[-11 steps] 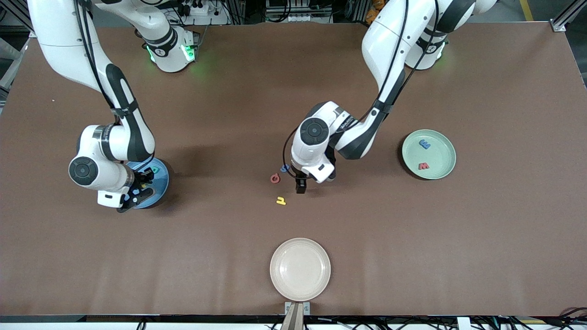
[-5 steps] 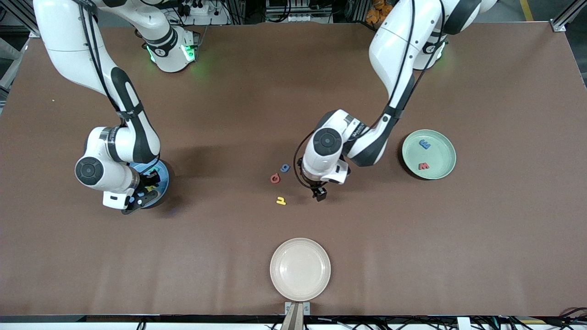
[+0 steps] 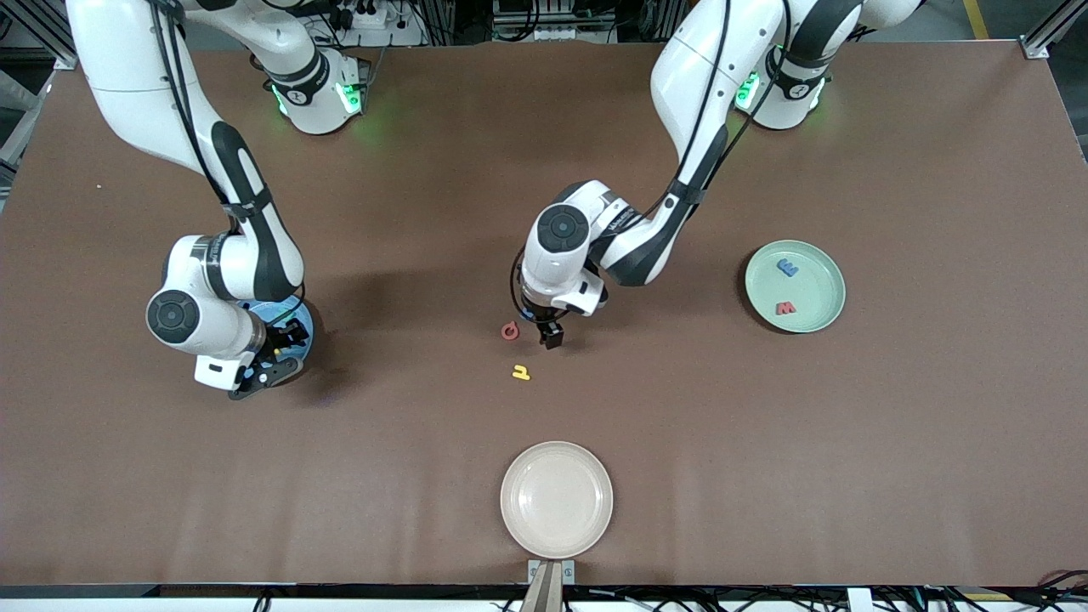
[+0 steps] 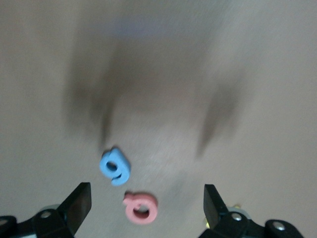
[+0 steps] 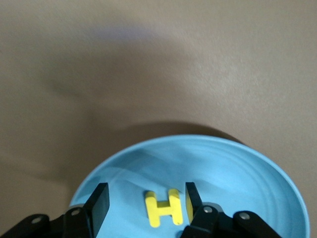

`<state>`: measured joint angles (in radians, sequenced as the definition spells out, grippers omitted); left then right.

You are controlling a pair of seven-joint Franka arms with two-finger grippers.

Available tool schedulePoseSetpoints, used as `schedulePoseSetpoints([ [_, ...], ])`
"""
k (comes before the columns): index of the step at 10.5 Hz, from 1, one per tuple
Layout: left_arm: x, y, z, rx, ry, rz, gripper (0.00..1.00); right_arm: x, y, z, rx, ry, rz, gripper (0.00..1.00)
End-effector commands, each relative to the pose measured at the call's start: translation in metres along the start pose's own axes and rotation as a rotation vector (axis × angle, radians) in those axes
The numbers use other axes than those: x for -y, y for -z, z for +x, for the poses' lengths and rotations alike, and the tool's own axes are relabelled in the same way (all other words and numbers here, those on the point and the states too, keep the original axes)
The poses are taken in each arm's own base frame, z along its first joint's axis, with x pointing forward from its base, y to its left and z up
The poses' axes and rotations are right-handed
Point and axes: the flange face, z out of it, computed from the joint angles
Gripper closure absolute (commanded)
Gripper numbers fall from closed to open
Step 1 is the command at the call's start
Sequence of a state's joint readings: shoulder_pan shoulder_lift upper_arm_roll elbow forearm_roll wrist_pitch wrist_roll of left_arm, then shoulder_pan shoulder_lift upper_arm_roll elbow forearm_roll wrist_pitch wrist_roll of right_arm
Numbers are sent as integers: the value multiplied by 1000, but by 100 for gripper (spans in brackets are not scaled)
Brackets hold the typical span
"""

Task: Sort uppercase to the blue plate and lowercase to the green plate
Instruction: 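Open the right gripper over the blue plate while the left gripper reaches letters, then grasp the blue g with the left gripper while the right gripper withdraws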

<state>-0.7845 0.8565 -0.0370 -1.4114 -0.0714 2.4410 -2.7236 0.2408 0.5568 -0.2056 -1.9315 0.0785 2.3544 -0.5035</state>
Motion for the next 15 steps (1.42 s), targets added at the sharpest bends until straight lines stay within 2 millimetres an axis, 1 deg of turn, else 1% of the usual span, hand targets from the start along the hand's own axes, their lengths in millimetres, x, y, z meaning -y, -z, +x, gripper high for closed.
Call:
schedulePoseSetpoints([
  [1, 1, -12, -9, 39, 69, -10, 0, 10, 14, 3, -5, -47, 27, 25],
  [2, 3, -21, -8, 30, 87, -6, 0, 13, 20, 4, 9, -76, 34, 23],
  [3, 4, -24, -7, 28, 91, -6, 0, 21, 25, 7, 9, -87, 39, 22],
  [4, 5, -29, -4, 20, 94, -3, 0, 23, 28, 8, 3, -101, 39, 22],
  [7, 9, -34, -2, 11, 101, 6, 0, 45, 34, 16, -4, -133, 46, 22],
  [10, 29, -39, -4, -9, 96, 15, 0, 62, 36, 23, -6, -178, 45, 22],
  [11, 31, -41, -3, -24, 107, 20, 0, 76, 33, 28, -7, -187, 49, 22],
  [12, 33, -41, -2, -42, 109, 28, 0, 85, 34, 31, -7, -223, 52, 22],
  [13, 34, -41, 0, -61, 113, 36, 0, 96, 33, 33, -1, -244, 59, 24],
  [15, 30, -44, 7, -99, 142, 45, 0, 116, 32, 38, 8, -268, 70, 25],
])
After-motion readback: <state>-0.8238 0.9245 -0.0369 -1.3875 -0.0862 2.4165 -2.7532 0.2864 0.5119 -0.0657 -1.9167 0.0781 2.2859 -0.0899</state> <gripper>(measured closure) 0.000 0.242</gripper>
